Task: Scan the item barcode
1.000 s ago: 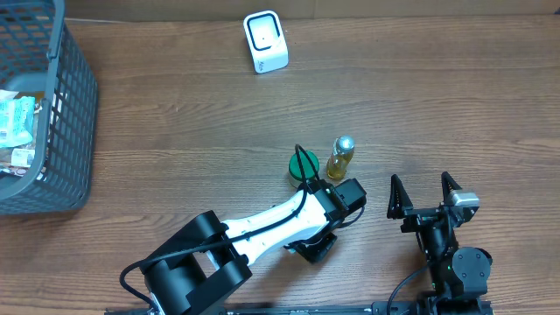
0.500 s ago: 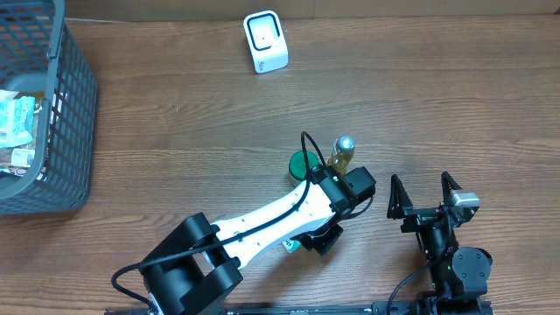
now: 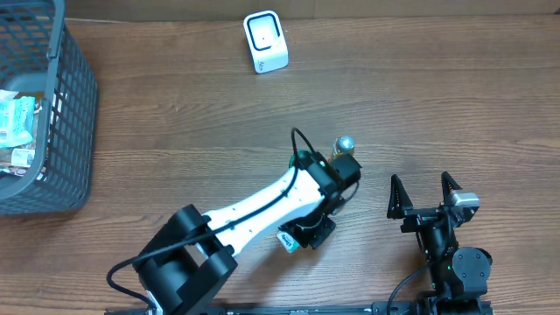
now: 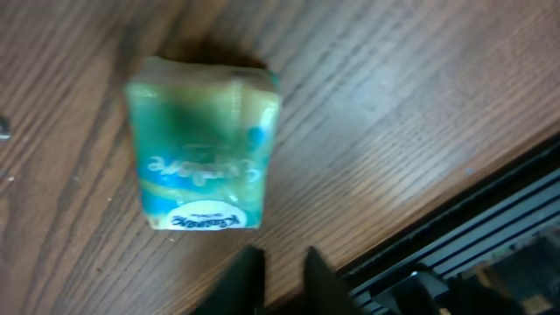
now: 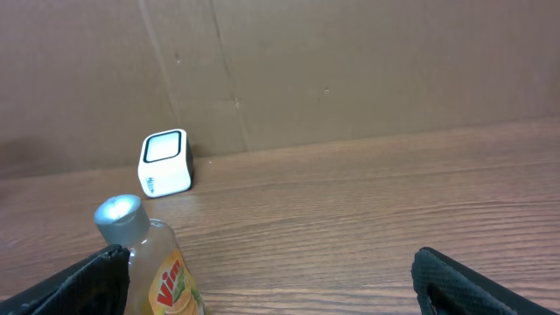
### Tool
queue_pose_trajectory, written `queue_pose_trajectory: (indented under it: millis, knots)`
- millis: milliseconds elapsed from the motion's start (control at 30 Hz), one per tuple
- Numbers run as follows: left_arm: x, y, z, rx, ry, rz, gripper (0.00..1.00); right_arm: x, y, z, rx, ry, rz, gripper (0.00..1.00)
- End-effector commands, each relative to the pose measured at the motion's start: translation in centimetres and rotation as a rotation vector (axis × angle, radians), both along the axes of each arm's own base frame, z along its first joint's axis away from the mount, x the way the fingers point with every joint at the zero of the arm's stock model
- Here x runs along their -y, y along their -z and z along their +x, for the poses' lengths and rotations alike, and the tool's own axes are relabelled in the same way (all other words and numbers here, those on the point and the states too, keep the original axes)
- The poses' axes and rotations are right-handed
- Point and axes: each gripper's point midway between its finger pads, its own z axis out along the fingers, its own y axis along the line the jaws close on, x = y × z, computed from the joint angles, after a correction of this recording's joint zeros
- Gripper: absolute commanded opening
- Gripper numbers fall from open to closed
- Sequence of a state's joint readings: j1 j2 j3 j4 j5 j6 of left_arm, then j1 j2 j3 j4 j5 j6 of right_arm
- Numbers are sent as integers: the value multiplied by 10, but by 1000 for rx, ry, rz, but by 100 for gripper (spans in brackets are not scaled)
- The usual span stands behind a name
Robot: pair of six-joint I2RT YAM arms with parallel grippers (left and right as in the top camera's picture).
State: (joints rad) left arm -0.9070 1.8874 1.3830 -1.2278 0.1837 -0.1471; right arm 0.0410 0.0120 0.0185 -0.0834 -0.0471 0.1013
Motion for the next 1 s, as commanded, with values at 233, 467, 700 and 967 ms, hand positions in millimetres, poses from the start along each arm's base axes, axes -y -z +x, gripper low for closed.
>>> queue_pose_trajectory:
  millis: [233, 467, 700, 967]
  knots:
    - [3, -12, 8, 3, 9, -57, 30, -1, 3, 0, 0, -1, 3, 100]
    - [10, -16, -5, -69, 94, -133, 41, -1, 3, 0, 0, -1, 3, 100]
    - [28, -28, -26, -183, 223, -307, 57, -1, 3, 0, 0, -1, 3, 100]
    - [35, -35, -36, -231, 303, -395, 65, -1, 3, 0, 0, -1, 3, 100]
